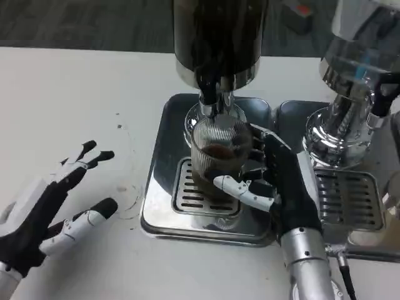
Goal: Grasp the cup under the faucet to collect the drink, then remove the cup.
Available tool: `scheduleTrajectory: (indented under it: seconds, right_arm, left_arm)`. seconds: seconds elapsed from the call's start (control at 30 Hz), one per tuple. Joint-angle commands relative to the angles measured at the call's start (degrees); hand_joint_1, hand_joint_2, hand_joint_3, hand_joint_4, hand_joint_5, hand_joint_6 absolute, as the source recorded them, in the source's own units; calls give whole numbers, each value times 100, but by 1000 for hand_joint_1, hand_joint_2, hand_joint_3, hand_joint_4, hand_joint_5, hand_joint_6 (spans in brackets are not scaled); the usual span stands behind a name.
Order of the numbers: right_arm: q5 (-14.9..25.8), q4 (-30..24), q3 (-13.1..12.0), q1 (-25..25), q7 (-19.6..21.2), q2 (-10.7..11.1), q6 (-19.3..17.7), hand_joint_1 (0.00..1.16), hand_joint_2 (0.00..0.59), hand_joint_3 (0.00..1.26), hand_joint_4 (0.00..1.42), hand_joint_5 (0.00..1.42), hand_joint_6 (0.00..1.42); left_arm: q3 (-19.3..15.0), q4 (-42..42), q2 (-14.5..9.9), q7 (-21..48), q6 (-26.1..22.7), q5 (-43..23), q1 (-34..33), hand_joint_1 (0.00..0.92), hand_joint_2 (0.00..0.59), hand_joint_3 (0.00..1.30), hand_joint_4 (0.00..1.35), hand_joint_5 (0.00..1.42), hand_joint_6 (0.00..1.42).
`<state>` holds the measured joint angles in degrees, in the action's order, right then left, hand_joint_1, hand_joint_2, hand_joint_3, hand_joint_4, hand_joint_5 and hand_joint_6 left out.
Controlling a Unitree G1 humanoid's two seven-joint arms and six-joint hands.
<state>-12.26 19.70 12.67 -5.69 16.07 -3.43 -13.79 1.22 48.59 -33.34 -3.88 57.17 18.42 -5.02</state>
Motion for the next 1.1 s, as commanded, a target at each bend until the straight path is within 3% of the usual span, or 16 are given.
scheduleTrajectory:
  seconds: [0.03, 0.63, 0.93, 1.1]
  right_arm:
    - [-57, -281, 27, -2, 144, -287, -170, 1060, 239, 419, 532, 559, 746]
    - [-320, -604, 93, 340, -32, -120, -3, 1049, 237, 419, 532, 575, 776]
    - [-380, -930, 106, 595, -190, -58, -2, 1041, 235, 419, 532, 576, 789]
    - [-496, -1205, 147, 727, -281, 0, 107, 1030, 244, 406, 532, 576, 795]
  left_arm:
    - [34, 80, 20, 65, -37, -27, -23, 0, 112, 189, 0, 133, 0]
    - [104, 67, -20, -20, -42, 139, -30, 0, 111, 178, 0, 110, 0]
    - [194, -686, -312, -1061, -338, 1459, 236, 0, 89, 4, 0, 0, 0]
    - [175, -1112, -391, -1189, -862, 1610, 515, 0, 89, 0, 0, 0, 0]
